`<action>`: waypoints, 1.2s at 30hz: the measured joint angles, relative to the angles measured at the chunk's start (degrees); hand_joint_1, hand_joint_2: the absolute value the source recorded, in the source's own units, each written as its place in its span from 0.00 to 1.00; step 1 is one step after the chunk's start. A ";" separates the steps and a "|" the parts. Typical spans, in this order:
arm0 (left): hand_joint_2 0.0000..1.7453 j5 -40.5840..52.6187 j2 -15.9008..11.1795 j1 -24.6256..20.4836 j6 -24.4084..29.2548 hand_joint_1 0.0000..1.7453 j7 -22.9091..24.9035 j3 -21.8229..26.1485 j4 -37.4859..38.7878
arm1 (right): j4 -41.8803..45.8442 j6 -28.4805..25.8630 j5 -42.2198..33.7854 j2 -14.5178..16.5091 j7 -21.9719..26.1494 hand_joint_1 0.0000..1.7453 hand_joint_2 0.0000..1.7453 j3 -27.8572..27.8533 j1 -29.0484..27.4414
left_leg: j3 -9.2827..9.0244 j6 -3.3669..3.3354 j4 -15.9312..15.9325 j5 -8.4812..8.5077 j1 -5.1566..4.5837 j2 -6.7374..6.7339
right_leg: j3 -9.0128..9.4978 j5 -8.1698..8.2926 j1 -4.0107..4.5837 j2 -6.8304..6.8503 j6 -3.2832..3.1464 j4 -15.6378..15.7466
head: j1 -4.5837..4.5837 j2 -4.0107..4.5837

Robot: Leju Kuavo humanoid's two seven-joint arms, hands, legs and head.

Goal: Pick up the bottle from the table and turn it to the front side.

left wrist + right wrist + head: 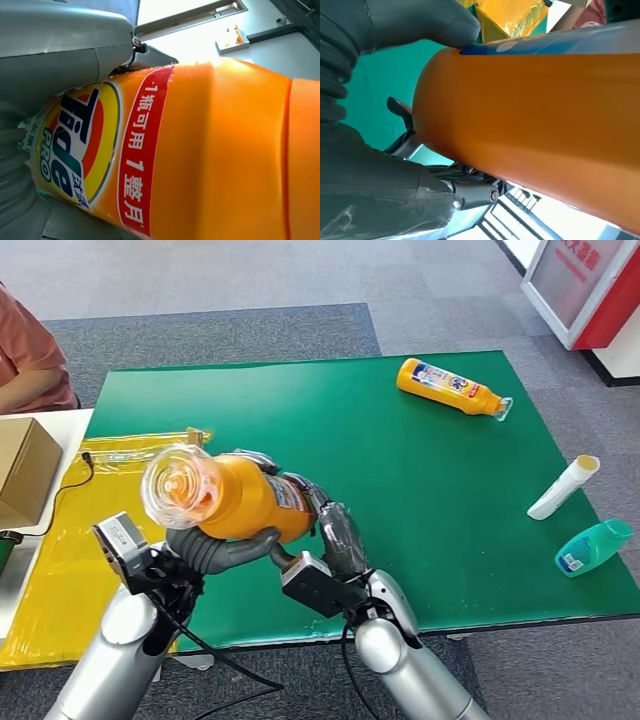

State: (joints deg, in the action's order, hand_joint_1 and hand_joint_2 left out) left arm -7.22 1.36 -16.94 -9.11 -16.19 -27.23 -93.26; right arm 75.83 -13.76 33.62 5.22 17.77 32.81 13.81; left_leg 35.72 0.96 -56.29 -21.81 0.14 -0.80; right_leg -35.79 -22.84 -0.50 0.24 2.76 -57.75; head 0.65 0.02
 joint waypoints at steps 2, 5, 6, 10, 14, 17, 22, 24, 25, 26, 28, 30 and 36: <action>1.00 0.12 0.00 0.04 0.45 1.00 -0.03 -0.02 0.00 | -0.04 -0.15 -0.10 0.00 -0.09 1.00 1.00 0.02 -0.04 | 0.00 0.00 0.00 0.00 0.00 0.00 | 0.00 0.00 0.00 0.00 0.00 0.00 | 0.00 0.00; 1.00 0.36 -0.01 0.25 1.17 1.00 -0.16 -0.03 0.00 | -0.05 -0.53 -0.33 0.00 -0.19 0.25 1.00 0.00 -0.15 | 0.00 0.00 0.00 0.00 0.00 0.00 | 0.00 0.00 0.00 0.00 0.00 0.00 | 0.01 0.00; 1.00 0.44 -0.02 0.39 1.46 1.00 -0.30 -0.02 0.00 | -0.05 -0.66 -0.46 0.00 -0.24 0.00 1.00 0.00 -0.23 | 0.00 0.00 0.00 0.00 0.00 0.00 | 0.00 0.00 0.00 0.00 0.00 0.00 | 0.01 0.00; 1.00 1.61 -0.13 1.95 4.02 1.00 -1.53 0.31 -0.35 | -0.01 -1.20 -2.15 0.00 -0.71 0.00 1.00 -0.26 -0.93 | 0.00 0.00 0.00 0.00 0.00 0.00 | 0.00 0.00 0.00 0.00 0.00 0.00 | 0.00 0.00; 1.00 5.76 -0.52 4.65 9.15 1.00 -2.98 1.15 -2.03 | 0.41 -2.20 -4.45 -0.02 -1.12 0.00 1.00 -2.04 -2.29 | 0.01 0.00 0.00 -0.01 0.00 0.00 | 0.00 -0.02 0.00 0.00 -0.01 0.00 | 0.01 0.00; 1.00 11.29 -0.82 6.83 14.72 1.00 -3.76 1.98 -3.81 | 1.45 -3.41 -6.01 -0.06 -1.15 0.00 1.00 -4.17 -3.41 | 0.01 0.00 0.00 -0.02 0.00 0.00 | 0.00 -0.03 0.00 0.00 -0.02 0.00 | 0.00 0.00; 1.00 18.09 -1.72 10.59 21.55 1.00 -3.48 3.61 -6.26 | 5.61 -5.99 -8.58 -0.45 -1.00 0.00 1.00 -9.44 -5.58 | 0.01 -0.01 0.00 -0.04 0.00 0.00 | 0.00 -0.06 0.00 0.00 -0.02 0.01 | 0.00 0.00; 1.00 21.17 -2.11 11.63 23.59 1.00 -2.94 4.55 -6.44 | 7.86 -6.11 -9.08 -0.74 -0.84 0.00 1.00 -11.49 -6.31 | 0.01 -0.01 0.00 -0.06 0.00 0.00 | 0.00 -0.06 0.00 0.00 -0.02 0.01 | 0.00 0.00; 1.00 23.78 -2.30 12.04 25.02 1.00 -2.38 5.09 -6.43 | 9.09 -6.11 -9.22 -0.85 -0.70 0.00 1.00 -12.37 -6.69 | 0.01 -0.01 0.00 -0.06 0.00 0.00 | -0.01 -0.06 0.00 0.00 -0.03 0.01 | 0.00 0.00; 1.00 27.17 -2.46 12.40 26.67 1.00 -1.46 5.68 -6.38 | 10.35 -6.11 -9.33 -0.93 -0.52 0.00 1.00 -13.20 -7.03 | 0.01 -0.01 0.00 -0.05 0.00 0.00 | -0.01 -0.06 0.00 0.00 -0.03 0.01 | 0.00 0.00; 1.00 35.43 -2.77 12.83 29.74 1.00 1.39 6.87 -5.99 | 12.92 -6.07 -9.52 -1.07 -0.14 0.00 1.00 -14.60 -7.61 | 0.01 -0.01 0.00 -0.05 0.00 0.00 | -0.01 -0.05 0.00 0.00 -0.03 0.01 | 0.01 0.00; 1.00 42.98 -3.04 12.93 31.20 1.00 4.70 8.07 -4.73 | 15.57 -5.92 -9.65 -1.14 0.17 0.00 1.00 -15.56 -8.05 | 0.00 0.00 0.00 -0.05 0.00 0.00 | -0.02 -0.05 0.00 0.00 -0.04 0.01 | 0.00 0.00; 1.00 53.16 -3.75 12.75 31.06 1.00 9.21 10.99 1.91 | 22.03 -5.11 -9.74 -1.51 0.26 0.00 1.00 -16.88 -8.56 | 0.00 0.02 0.00 -0.03 0.00 -0.01 | -0.03 -0.04 0.00 -0.01 -0.04 0.01 | 0.00 0.00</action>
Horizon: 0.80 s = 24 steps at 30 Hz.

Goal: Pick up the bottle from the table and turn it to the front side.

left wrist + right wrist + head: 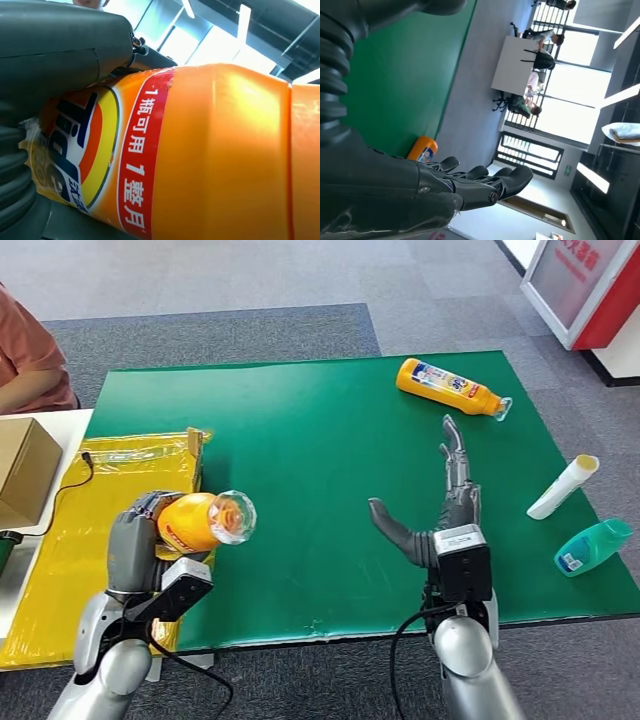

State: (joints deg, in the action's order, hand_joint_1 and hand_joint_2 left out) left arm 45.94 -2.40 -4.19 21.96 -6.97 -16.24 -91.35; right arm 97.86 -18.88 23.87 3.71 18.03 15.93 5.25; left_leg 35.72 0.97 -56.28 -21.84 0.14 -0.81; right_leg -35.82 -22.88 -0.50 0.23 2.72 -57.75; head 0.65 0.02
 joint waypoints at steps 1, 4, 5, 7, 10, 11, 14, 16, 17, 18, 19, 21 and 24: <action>1.00 0.72 -0.07 -0.04 -0.05 1.00 0.42 0.22 0.66 | 0.55 0.10 -0.01 -0.03 0.03 0.00 1.00 -0.10 -0.07 | 0.00 0.00 0.00 0.00 0.00 0.00 | 0.00 0.00 0.00 0.00 0.00 0.00 | 0.01 0.00; 1.00 6.04 -0.18 -0.40 -0.19 1.00 3.34 0.93 2.70 | 1.81 0.30 -0.03 -0.19 0.33 0.00 1.00 -0.26 -0.20 | 0.00 0.00 0.00 0.00 0.00 0.00 | 0.00 0.00 -0.01 0.00 0.00 0.00 | 0.00 0.00; 1.00 8.47 -0.26 -0.72 -0.41 1.00 4.72 1.18 3.74 | 2.25 0.47 -0.13 -0.27 0.38 0.00 1.00 -0.28 -0.20 | 0.00 0.00 0.00 0.00 -0.01 0.00 | 0.01 0.00 -0.01 0.00 0.00 0.00 | 0.00 0.00; 1.00 12.49 -0.45 -1.74 -1.29 1.00 7.37 1.83 6.48 | 3.06 1.08 -0.45 -0.40 0.28 0.00 1.00 -0.30 -0.19 | 0.00 0.00 0.00 0.00 -0.01 0.00 | 0.01 0.00 -0.01 0.00 0.00 0.00 | 0.01 0.00; 1.00 16.22 -0.85 -3.71 -2.09 1.00 9.53 3.17 11.80 | 4.11 1.69 -0.76 -0.46 0.19 0.00 1.00 -0.31 -0.09 | 0.00 0.01 0.00 0.02 0.00 0.00 | -0.01 0.03 0.00 0.00 -0.02 0.00 | -0.02 0.00; 1.00 17.28 -1.04 -4.83 -1.98 1.00 9.63 3.65 14.45 | 4.50 1.72 -0.78 -0.48 0.21 0.00 1.00 -0.31 0.05 | 0.01 0.01 0.00 0.04 0.00 0.00 | 0.00 0.03 0.00 0.01 -0.01 0.00 | 0.00 0.00; 1.00 20.00 -1.50 -8.92 -1.12 1.00 9.39 5.20 24.28 | 5.82 1.35 -0.61 -0.55 0.45 0.00 1.00 -0.28 1.04 | 0.01 0.02 0.00 0.09 0.01 -0.01 | 0.00 0.09 0.01 0.00 -0.05 -0.02 | 0.01 0.00; 1.00 21.68 -1.80 -10.95 -0.21 1.00 9.42 6.07 29.76 | 6.36 0.98 -0.61 -0.65 0.65 0.00 1.00 -0.28 1.53 | 0.00 0.07 0.00 0.10 0.01 -0.06 | -0.04 0.15 0.02 -0.06 -0.10 -0.03 | -0.01 0.00; 1.00 22.55 -1.96 -11.89 0.32 1.00 9.51 6.42 32.33 | 6.50 0.84 -0.66 -0.72 0.73 0.00 1.00 -0.28 1.66 | 0.00 0.08 0.00 0.11 0.01 -0.08 | -0.06 0.16 0.02 -0.08 -0.10 -0.03 | 0.00 0.00; 1.00 23.31 -2.15 -12.82 0.79 1.00 9.66 6.76 34.80 | 6.58 0.72 -0.71 -0.78 0.80 0.00 1.00 -0.28 1.76 | 0.00 0.09 0.00 0.12 0.02 -0.09 | -0.06 0.16 0.02 -0.08 -0.09 -0.03 | 0.00 0.00; 1.00 23.89 -2.32 -13.69 1.15 1.00 9.82 7.06 36.96 | 6.65 0.60 -0.72 -0.82 0.87 0.00 1.00 -0.28 1.85 | 0.00 0.09 0.00 0.12 0.01 -0.08 | -0.06 0.16 0.02 -0.08 -0.09 -0.03 | 0.00 0.00; 1.00 24.60 -2.66 -15.28 1.61 1.00 10.10 7.62 40.58 | 6.72 0.28 -0.60 -0.86 0.98 0.00 1.00 -0.28 1.99 | 0.00 0.09 0.00 0.12 0.01 -0.07 | -0.04 0.16 0.02 -0.07 -0.08 -0.03 | 0.00 0.00; 1.00 24.75 -2.91 -17.64 1.95 0.28 10.37 8.49 44.76 | 6.75 -0.13 0.05 -0.87 0.87 0.00 1.00 -0.28 2.24 | -0.01 0.09 0.00 0.12 0.01 -0.06 | -0.01 0.15 0.02 -0.06 -0.08 -0.03 | 0.01 0.00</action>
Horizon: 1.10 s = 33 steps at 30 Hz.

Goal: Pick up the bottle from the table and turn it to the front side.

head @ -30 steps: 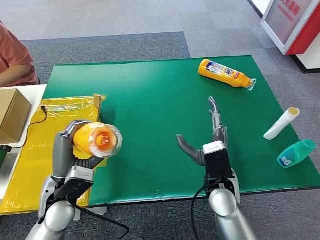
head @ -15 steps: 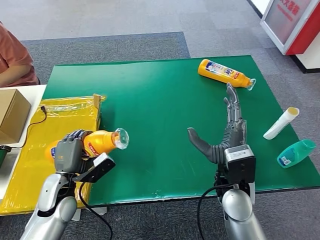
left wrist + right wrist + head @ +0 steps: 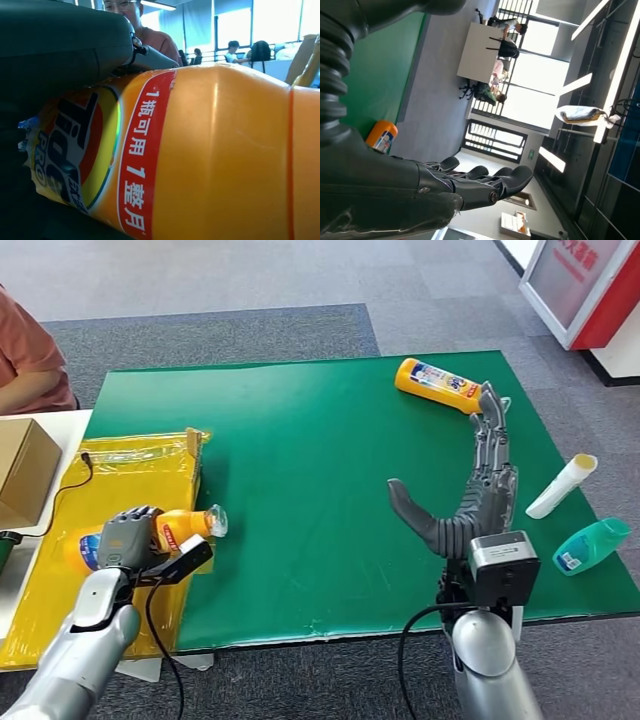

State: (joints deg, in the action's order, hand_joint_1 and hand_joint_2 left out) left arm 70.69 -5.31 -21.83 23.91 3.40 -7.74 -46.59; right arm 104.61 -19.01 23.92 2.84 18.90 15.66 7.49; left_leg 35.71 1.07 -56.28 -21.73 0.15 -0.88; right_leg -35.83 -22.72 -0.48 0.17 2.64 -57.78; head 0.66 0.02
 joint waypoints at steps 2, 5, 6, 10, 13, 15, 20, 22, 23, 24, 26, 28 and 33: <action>0.75 0.12 -0.07 -1.27 0.52 0.02 0.51 0.61 2.19 | 0.00 -0.26 0.72 0.00 -0.24 0.00 1.00 0.03 0.16 | -0.01 0.01 0.00 0.00 0.00 0.00 | 0.01 0.01 0.00 -0.01 -0.01 0.00 | 0.00 0.00; 0.00 0.40 -0.22 -2.55 1.62 0.00 1.10 1.81 5.00 | 0.00 -0.88 1.93 0.00 -0.51 0.00 1.00 0.18 0.30 | -0.02 0.04 0.01 0.02 0.01 0.00 | -0.02 0.03 0.01 -0.01 -0.04 -0.02 | -0.01 0.00; 0.00 0.64 -0.28 -2.73 1.88 0.00 1.19 2.13 5.68 | 0.00 -1.04 2.20 0.00 -0.58 0.00 1.00 0.25 0.30 | -0.02 0.05 0.01 0.03 0.01 -0.01 | -0.02 0.03 0.01 -0.01 -0.05 -0.02 | -0.01 0.00; 0.00 2.37 -0.43 -2.84 3.08 0.00 1.28 2.62 7.01 | 0.00 -1.63 2.80 0.00 -0.77 0.00 1.00 0.48 0.31 | -0.01 0.06 0.01 0.05 0.02 0.00 | -0.01 0.03 0.01 0.00 -0.05 -0.03 | -0.01 0.00; 0.00 3.36 -0.46 -2.78 3.74 0.00 1.28 2.63 7.29 | 0.00 -1.80 2.90 0.00 -0.84 0.00 1.00 0.52 0.31 | -0.01 0.06 0.01 0.05 0.02 0.00 | -0.01 0.03 0.01 0.00 -0.05 -0.03 | 0.00 0.00; 0.00 3.91 -0.46 -2.71 4.12 0.00 1.28 2.62 7.38 | -0.01 -1.80 3.00 0.00 -0.92 0.00 1.00 0.58 0.31 | 0.00 0.06 0.01 0.05 0.01 0.00 | -0.01 0.03 0.01 0.00 -0.04 -0.03 | 0.00 0.00; 0.00 6.52 -0.42 -1.06 5.63 0.00 0.25 2.55 5.85 | -0.02 -2.12 3.67 0.00 -1.22 0.00 1.00 1.05 0.31 | 0.00 0.06 0.00 0.05 0.01 0.00 | -0.03 0.03 0.00 0.00 -0.04 -0.03 | -0.01 0.00; 0.00 6.51 -0.27 0.39 5.83 0.00 -1.25 2.41 3.28 | -0.02 -2.40 4.06 0.00 -1.27 0.00 1.00 1.17 0.26 | 0.00 0.06 0.00 0.05 0.01 0.00 | -0.04 0.03 0.00 -0.01 -0.05 -0.03 | -0.01 0.00; 0.00 5.74 -0.14 1.37 5.85 0.00 -2.41 2.29 1.14 | -0.02 -2.56 4.33 -0.01 -1.33 0.00 1.00 1.21 0.18 | 0.00 0.06 0.00 0.04 0.01 -0.01 | -0.05 0.03 0.00 -0.01 -0.05 -0.03 | -0.01 0.00; 0.00 4.49 0.05 2.53 5.83 0.00 -3.70 2.12 -1.53 | -0.02 -2.71 4.61 -0.01 -1.42 0.00 1.00 1.25 0.05 | 0.00 0.07 0.00 0.04 0.01 -0.01 | -0.06 0.02 0.00 -0.01 -0.05 -0.03 | -0.02 0.00; 0.00 1.23 0.46 5.04 5.30 0.00 -5.93 1.55 -8.04 | 0.00 -2.88 5.15 -0.01 -1.61 0.00 1.00 1.30 -0.38 | 0.01 0.06 0.00 0.03 0.01 -0.01 | -0.07 0.01 0.00 -0.01 -0.04 -0.02 | -0.01 0.00; 0.00 -1.08 0.79 7.14 4.46 0.00 -6.96 0.90 -14.09 | 0.05 -2.99 5.50 -0.01 -1.71 0.00 1.00 1.31 -0.79 | 0.02 0.04 0.00 0.01 0.01 -0.01 | -0.07 -0.02 0.00 -0.01 -0.02 -0.02 | 0.00 0.00; 0.00 -2.13 1.05 9.79 3.72 0.00 -7.25 -0.04 -22.60 | 0.15 -3.13 5.74 -0.02 -1.74 0.00 1.00 1.31 -1.31 | 0.02 0.06 0.01 -0.03 0.02 -0.01 | -0.07 -0.03 0.01 -0.01 -0.03 -0.02 | -0.01 0.00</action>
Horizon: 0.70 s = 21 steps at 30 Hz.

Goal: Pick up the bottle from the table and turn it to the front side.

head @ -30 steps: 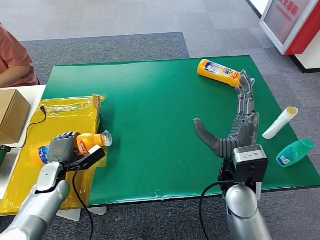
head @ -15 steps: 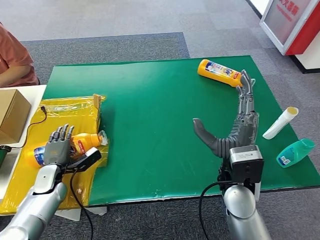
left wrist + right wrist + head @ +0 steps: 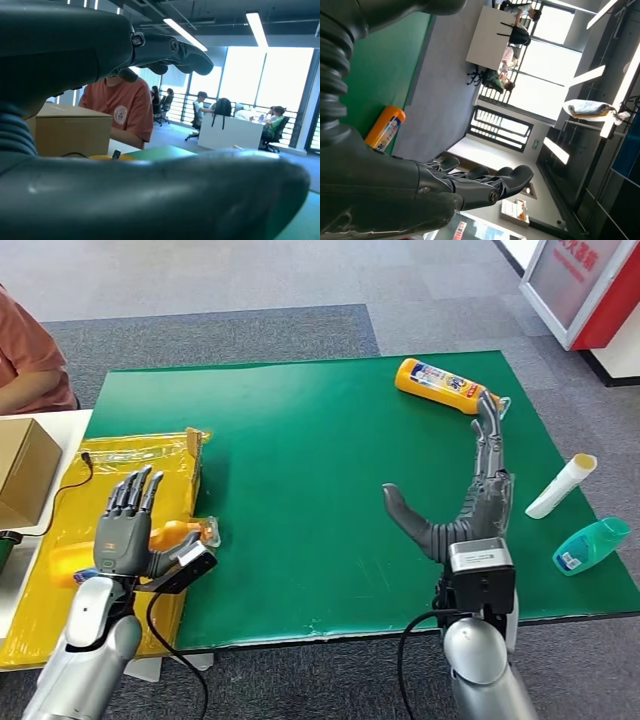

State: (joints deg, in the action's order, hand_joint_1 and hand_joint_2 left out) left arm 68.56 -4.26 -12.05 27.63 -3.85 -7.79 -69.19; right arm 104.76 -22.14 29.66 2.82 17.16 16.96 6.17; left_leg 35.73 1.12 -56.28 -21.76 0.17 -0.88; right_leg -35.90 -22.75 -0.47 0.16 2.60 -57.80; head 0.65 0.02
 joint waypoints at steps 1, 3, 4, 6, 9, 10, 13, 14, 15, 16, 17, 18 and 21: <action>0.00 -0.01 0.00 0.29 -0.04 0.00 -0.01 -0.10 -0.92 | 0.01 0.00 0.00 0.00 0.00 0.00 1.00 0.00 -0.09 | 0.00 0.00 0.00 0.00 0.00 0.00 | 0.00 0.00 0.00 0.00 0.00 0.00 | -0.01 0.00; 0.00 -0.04 0.00 0.71 -0.12 0.00 -0.01 -0.24 -2.15 | 0.01 0.00 0.00 0.00 0.00 0.00 1.00 0.00 -0.22 | 0.00 0.00 0.00 0.01 0.00 0.00 | 0.00 0.01 0.00 0.00 0.00 0.00 | -0.01 0.00; 0.00 -0.07 0.00 0.86 -0.15 0.00 -0.02 -0.27 -2.58 | 0.01 0.00 0.00 0.00 0.00 0.00 1.00 0.00 -0.25 | 0.00 0.00 0.00 0.02 0.00 0.00 | 0.00 0.01 0.00 0.00 0.00 -0.01 | -0.01 0.00; 0.00 -0.79 0.01 1.14 0.04 0.00 -0.57 -0.30 -3.31 | 0.01 0.00 0.04 0.00 0.00 0.00 1.00 0.00 -0.28 | 0.00 0.00 0.00 0.02 0.00 0.00 | 0.00 0.01 0.01 0.00 0.01 -0.01 | 0.01 0.00; 0.00 -4.38 0.05 2.33 0.46 0.00 -2.62 -0.52 -6.51 | 0.12 -0.09 0.32 0.00 -0.03 0.00 1.00 -0.01 -0.65 | 0.00 0.00 0.00 0.03 0.00 0.00 | 0.00 0.02 0.00 0.00 0.01 0.00 | 0.00 0.00; 0.00 -5.70 0.05 2.92 0.33 0.00 -3.06 -0.63 -8.45 | 0.22 -0.19 0.49 0.00 -0.04 0.00 1.00 -0.02 -0.91 | 0.00 -0.01 0.00 0.02 0.00 0.00 | 0.00 0.01 0.00 0.00 0.01 0.00 | 0.00 0.00; 0.00 -8.00 -0.02 4.70 -0.41 0.00 -3.55 -0.89 -15.14 | 0.71 -0.63 1.04 0.00 -0.04 0.00 1.00 -0.04 -1.86 | 0.01 -0.04 0.00 -0.01 0.00 0.00 | 0.00 -0.01 0.00 0.00 0.03 0.00 | 0.00 0.00; 0.00 -8.63 -0.07 5.41 -0.55 0.00 -3.89 -1.05 -17.37 | 0.89 -0.74 1.17 0.00 -0.04 0.00 1.00 -0.07 -2.22 | 0.01 -0.04 0.00 -0.03 0.00 0.00 | 0.00 -0.03 0.00 0.00 0.02 0.00 | 0.00 0.00; 0.00 -9.67 -0.11 6.19 -0.61 0.00 -4.55 -1.30 -19.68 | 1.09 -0.80 1.32 0.00 -0.04 0.00 1.00 -0.10 -2.63 | 0.01 -0.05 0.00 -0.06 0.00 0.00 | 0.00 -0.05 0.00 0.00 0.03 0.00 | -0.01 0.00; 0.00 -11.14 -0.15 7.10 -0.66 0.00 -5.52 -1.64 -22.07 | 1.32 -0.86 1.52 0.00 -0.03 0.00 1.00 -0.17 -3.09 | 0.00 -0.05 0.00 -0.09 0.00 0.00 | 0.00 -0.08 0.00 0.00 0.03 0.00 | -0.01 0.00; 0.00 -13.08 -0.17 8.12 -0.83 0.00 -6.70 -2.06 -24.44 | 1.55 -0.93 1.74 0.00 0.01 0.00 1.00 -0.26 -3.56 | 0.00 -0.05 0.00 -0.12 0.00 0.00 | 0.00 -0.11 0.00 0.00 0.02 0.00 | -0.01 0.00; 0.00 -15.69 -0.17 9.15 -1.24 0.00 -8.16 -2.53 -26.84 | 1.79 -1.03 1.96 -0.01 0.06 0.00 1.00 -0.38 -4.05 | 0.00 -0.05 0.00 -0.14 0.00 0.00 | 0.00 -0.13 0.00 0.00 0.02 0.01 | -0.01 0.00; 0.00 -26.77 -0.09 12.44 -4.87 0.00 -13.26 -3.98 -32.86 | 2.47 -1.50 2.26 -0.01 0.43 0.00 1.00 -0.92 -5.46 | 0.00 -0.04 0.00 -0.18 0.00 0.00 | 0.02 -0.17 0.00 0.00 0.02 0.01 | 0.00 0.00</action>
State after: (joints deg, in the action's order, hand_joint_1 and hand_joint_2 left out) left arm 41.79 -4.35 0.39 22.76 -17.11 -11.76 -102.05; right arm 107.23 -23.64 31.92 2.81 17.59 16.04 0.72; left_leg 35.73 1.08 -56.28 -21.94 0.17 -0.88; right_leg -35.88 -22.92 -0.48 0.16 2.62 -57.79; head 0.65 0.02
